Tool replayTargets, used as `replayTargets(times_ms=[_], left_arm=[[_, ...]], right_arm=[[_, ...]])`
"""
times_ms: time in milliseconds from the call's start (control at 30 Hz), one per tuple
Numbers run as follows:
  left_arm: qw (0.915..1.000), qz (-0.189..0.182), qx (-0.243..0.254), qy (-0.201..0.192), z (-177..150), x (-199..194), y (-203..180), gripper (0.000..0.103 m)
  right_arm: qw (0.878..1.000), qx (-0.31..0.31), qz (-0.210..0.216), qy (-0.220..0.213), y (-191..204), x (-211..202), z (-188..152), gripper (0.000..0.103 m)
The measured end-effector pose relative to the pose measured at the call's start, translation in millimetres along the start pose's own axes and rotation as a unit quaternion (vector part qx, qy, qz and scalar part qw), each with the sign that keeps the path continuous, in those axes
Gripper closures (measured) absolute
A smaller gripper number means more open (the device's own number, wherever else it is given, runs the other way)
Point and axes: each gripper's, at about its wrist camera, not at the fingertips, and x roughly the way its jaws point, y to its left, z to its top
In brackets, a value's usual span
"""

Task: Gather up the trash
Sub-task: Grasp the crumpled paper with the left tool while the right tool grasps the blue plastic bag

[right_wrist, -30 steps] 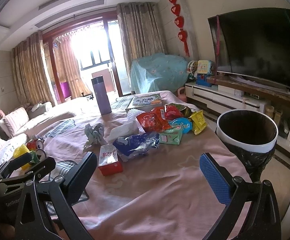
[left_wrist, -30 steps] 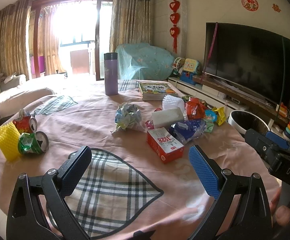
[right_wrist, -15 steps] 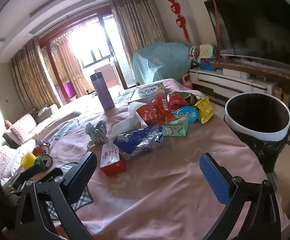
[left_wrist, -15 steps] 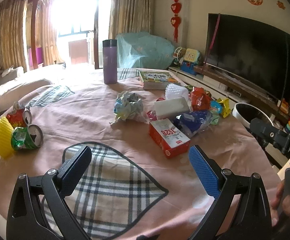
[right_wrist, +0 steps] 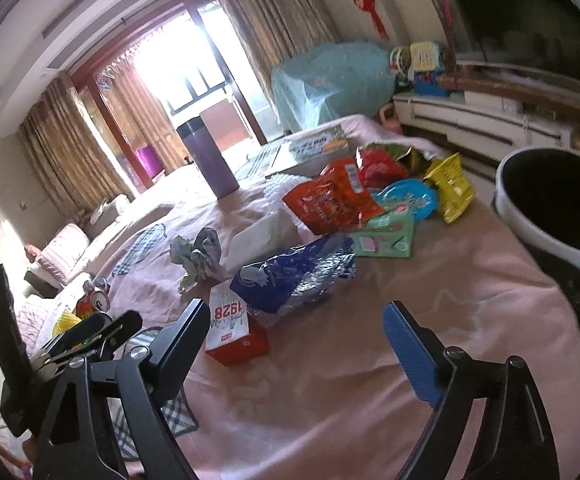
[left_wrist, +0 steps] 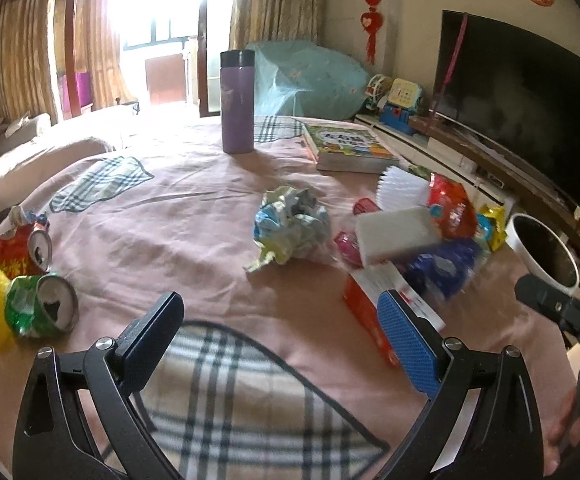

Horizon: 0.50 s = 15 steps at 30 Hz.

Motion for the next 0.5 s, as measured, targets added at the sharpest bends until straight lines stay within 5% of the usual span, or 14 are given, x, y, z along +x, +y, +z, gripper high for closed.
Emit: replayTargets(times_ms=[500], left_arm=[[0.9984, -0.009, 0.002, 0.056, 39.6, 85.4, 4.7, 0.005]], right_arm=[[0.995, 0.068, 0.013, 0.071, -17.9, 67.9, 22.4, 0.017]])
